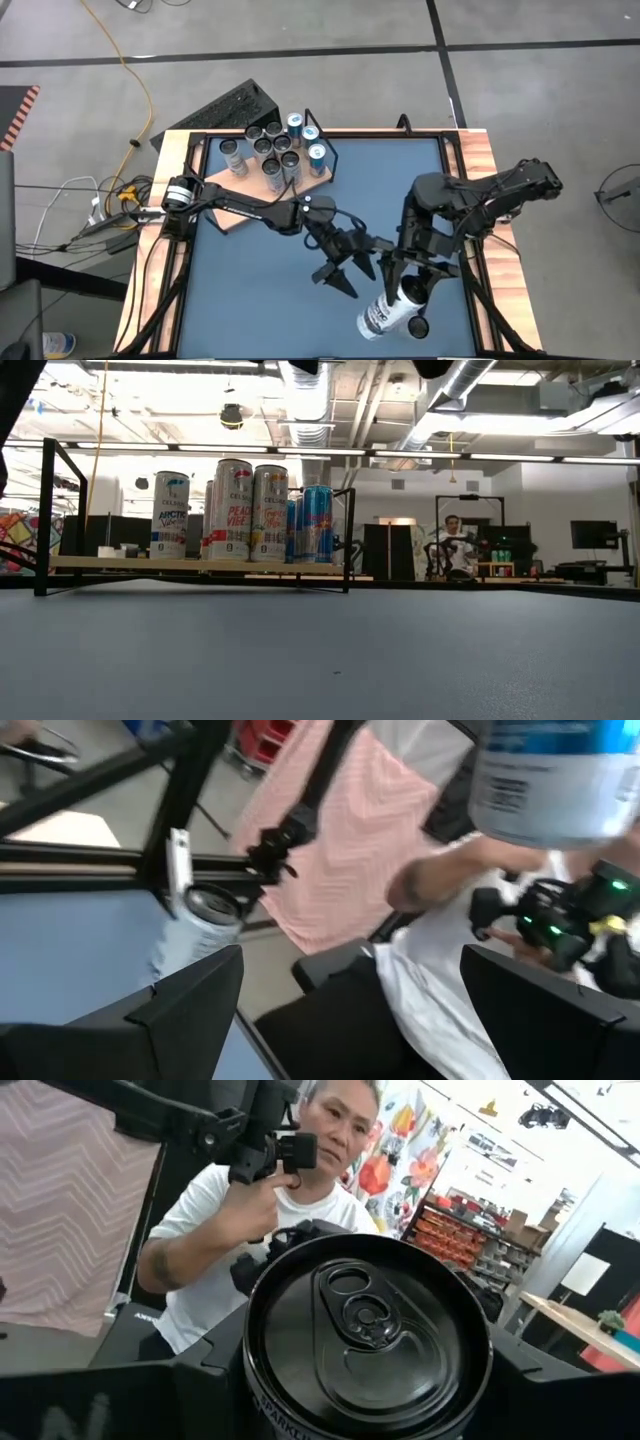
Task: Place canned beverage on shelf
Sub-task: Put the left white and blue soda can on the shelf aligned with the other white and blue soda can
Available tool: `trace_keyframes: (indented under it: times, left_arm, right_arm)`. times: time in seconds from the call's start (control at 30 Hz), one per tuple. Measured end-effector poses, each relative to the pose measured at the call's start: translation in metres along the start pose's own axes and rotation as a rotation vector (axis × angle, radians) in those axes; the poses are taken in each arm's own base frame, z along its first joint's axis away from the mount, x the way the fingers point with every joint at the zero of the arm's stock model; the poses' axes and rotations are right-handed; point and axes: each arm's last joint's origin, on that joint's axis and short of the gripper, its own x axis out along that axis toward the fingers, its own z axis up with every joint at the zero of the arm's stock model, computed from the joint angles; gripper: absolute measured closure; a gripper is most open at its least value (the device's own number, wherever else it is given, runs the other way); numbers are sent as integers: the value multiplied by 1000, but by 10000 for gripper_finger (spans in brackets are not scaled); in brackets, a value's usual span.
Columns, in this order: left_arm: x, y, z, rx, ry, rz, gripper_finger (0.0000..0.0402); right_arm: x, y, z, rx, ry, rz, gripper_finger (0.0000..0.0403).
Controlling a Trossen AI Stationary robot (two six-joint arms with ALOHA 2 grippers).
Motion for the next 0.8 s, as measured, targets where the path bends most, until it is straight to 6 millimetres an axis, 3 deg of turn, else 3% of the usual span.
trace_keyframes:
  times: [0.23,0.4,0.6,0.8]
  left_arm:
    - [-6,2,3,-36,14,-9,42]
    - [-14,9,7,-23,-4,65,42]
    - [-20,17,5,44,10,189,42]
    - [-23,14,6,85,44,150,42]
  right_arm:
    - [11,5,-2,143,51,-80,170]
    - [23,7,-4,171,175,-402,170]
    - [38,15,-1,150,257,-642,170]
    - [50,28,-1,177,320,-669,170]
